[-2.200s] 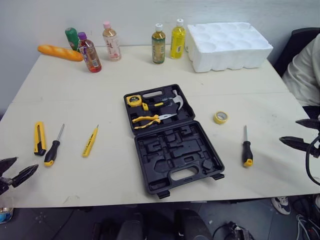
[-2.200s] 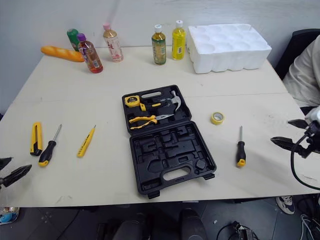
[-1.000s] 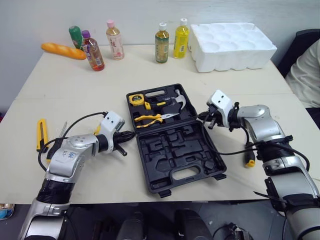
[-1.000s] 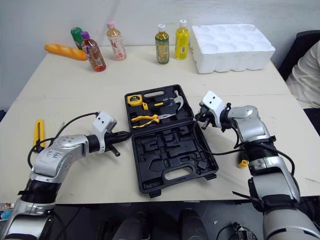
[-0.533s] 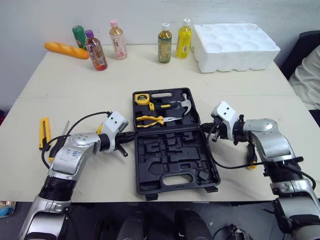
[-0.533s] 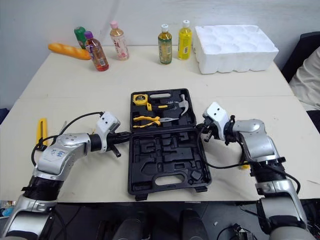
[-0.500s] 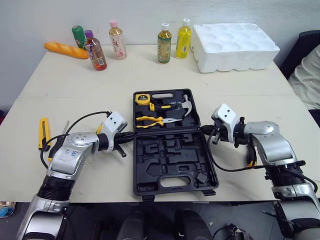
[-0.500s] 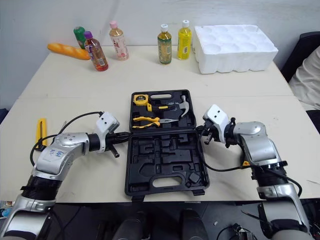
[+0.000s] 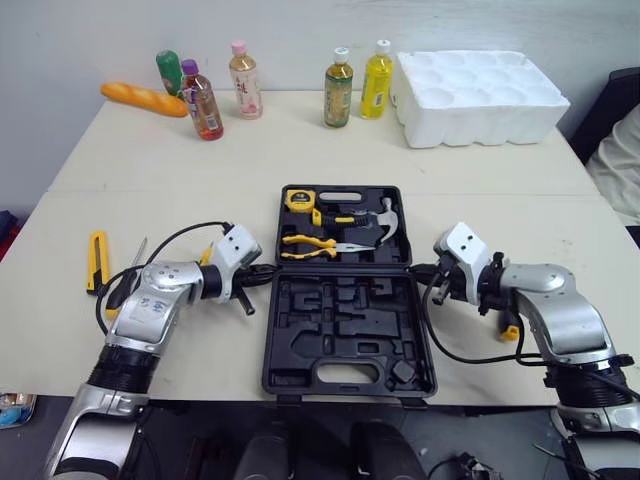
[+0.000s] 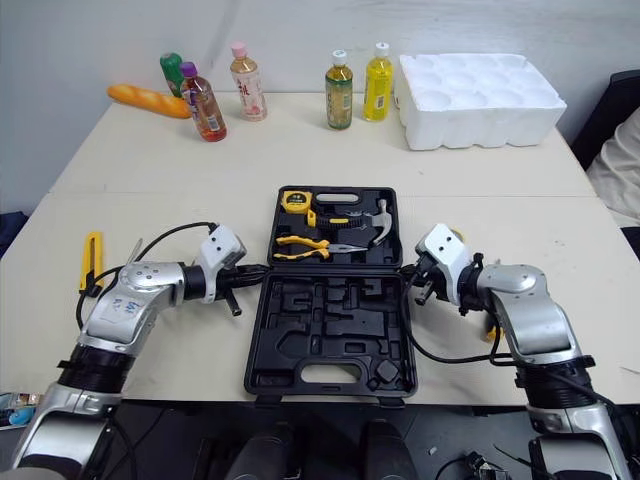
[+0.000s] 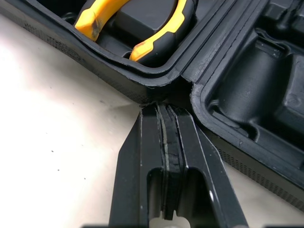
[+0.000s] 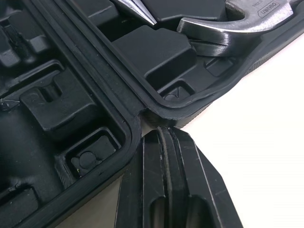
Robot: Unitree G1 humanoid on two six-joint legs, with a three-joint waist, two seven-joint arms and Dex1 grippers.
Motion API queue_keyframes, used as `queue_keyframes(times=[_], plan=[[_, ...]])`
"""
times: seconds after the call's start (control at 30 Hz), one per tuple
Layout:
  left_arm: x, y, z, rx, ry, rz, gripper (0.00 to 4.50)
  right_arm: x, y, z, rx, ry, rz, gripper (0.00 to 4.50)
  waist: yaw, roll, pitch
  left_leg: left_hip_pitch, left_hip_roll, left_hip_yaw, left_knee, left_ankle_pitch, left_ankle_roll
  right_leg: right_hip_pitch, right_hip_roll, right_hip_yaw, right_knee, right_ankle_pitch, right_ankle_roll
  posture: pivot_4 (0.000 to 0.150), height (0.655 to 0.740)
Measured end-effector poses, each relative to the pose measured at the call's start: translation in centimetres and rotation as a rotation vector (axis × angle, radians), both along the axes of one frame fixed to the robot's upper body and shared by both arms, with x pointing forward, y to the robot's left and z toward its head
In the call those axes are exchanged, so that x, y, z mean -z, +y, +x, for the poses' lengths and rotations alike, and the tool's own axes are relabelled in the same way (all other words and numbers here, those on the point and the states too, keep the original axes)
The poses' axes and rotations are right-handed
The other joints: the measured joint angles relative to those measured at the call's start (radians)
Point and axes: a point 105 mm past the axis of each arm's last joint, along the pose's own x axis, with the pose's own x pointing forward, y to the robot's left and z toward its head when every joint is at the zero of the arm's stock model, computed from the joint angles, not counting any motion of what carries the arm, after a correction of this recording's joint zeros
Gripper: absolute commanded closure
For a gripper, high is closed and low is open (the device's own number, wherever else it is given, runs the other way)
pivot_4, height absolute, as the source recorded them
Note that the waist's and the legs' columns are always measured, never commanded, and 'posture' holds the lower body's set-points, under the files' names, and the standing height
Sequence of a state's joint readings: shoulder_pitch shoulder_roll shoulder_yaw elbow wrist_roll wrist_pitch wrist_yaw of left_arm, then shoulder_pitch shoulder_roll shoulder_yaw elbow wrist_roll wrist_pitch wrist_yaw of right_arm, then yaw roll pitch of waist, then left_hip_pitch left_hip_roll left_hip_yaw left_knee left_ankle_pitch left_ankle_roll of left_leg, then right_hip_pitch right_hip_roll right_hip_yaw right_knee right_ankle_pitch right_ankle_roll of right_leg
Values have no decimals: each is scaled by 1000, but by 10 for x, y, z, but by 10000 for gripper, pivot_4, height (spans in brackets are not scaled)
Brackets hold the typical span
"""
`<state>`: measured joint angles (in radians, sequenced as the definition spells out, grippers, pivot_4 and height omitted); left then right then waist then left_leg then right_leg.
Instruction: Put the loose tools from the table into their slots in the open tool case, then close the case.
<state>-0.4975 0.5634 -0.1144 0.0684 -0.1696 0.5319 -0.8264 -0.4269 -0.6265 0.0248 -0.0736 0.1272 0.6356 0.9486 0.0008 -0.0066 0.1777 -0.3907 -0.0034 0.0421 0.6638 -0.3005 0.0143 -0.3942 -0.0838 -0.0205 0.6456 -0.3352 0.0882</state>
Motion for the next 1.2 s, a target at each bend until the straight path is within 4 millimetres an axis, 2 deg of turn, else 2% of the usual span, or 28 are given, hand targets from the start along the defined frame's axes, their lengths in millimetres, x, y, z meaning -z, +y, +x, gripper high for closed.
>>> queue_keyframes(times=[0.53,0.67,0.73,0.8,0.83,0.87,0.9,0.93,1.0,1.17,1.2], plan=[[2,0,4,-28,3,-6,45000,-1,-2,0,12,-2,2,44600,-2,0,0,0,0,0,0,0,0,0,0,0,0,0,0,1500,7400],[0,4,-3,-23,26,-18,45000,-4,-7,-3,17,-28,-29,44600,-2,0,0,0,0,0,-1,0,0,0,0,0,-1,0,0,1500,7400],[-2,15,-18,-21,62,-82,45000,-8,-16,-13,10,-24,-28,44600,-2,0,0,-1,1,-1,-2,-1,0,-1,0,0,-2,0,0,1500,7400],[-10,43,-42,-51,103,-173,45000,-15,-42,-27,52,-13,-33,44600,-7,0,0,-1,2,-1,-2,-3,0,-1,0,1,-3,0,0,1500,7400],[-16,62,-56,-81,111,-210,41901,-22,-59,-36,84,-10,-38,44948,-9,0,0,-1,3,-1,-2,-4,0,-1,0,1,-4,0,0,1500,7400],[-22,80,-69,-116,116,-228,37715,-28,-72,-46,106,-4,-39,39883,-10,0,0,0,3,-1,-2,-4,0,0,0,1,-5,0,-1,1500,7400],[-24,86,-73,-129,115,-235,36474,-31,-76,-49,111,-5,-38,38466,-9,0,0,1,3,-1,-2,-4,0,1,0,1,-6,0,-1,1500,7400],[-28,97,-80,-155,116,-247,32623,-35,-82,-54,121,-3,-31,36733,-8,0,0,2,3,-1,-2,-4,0,3,0,1,-9,0,-1,1500,7400],[-35,132,-111,-258,139,-320,23924,-45,-99,-80,135,40,13,27374,-6,0,0,7,4,-2,-3,-9,7,7,0,1,-10,-1,-1,1500,7400],[-50,212,-142,-561,97,-386,2006,-52,-141,-108,263,100,32,3193,-4,-1,0,15,3,-3,-8,-11,8,14,-3,0,-15,-2,-4,1500,7400],[-51,229,-148,-620,83,-376,0,-51,-150,-112,294,113,32,425,-5,-1,0,21,2,-2,-14,-11,8,18,-4,0,-19,-2,-5,1500,7400]])
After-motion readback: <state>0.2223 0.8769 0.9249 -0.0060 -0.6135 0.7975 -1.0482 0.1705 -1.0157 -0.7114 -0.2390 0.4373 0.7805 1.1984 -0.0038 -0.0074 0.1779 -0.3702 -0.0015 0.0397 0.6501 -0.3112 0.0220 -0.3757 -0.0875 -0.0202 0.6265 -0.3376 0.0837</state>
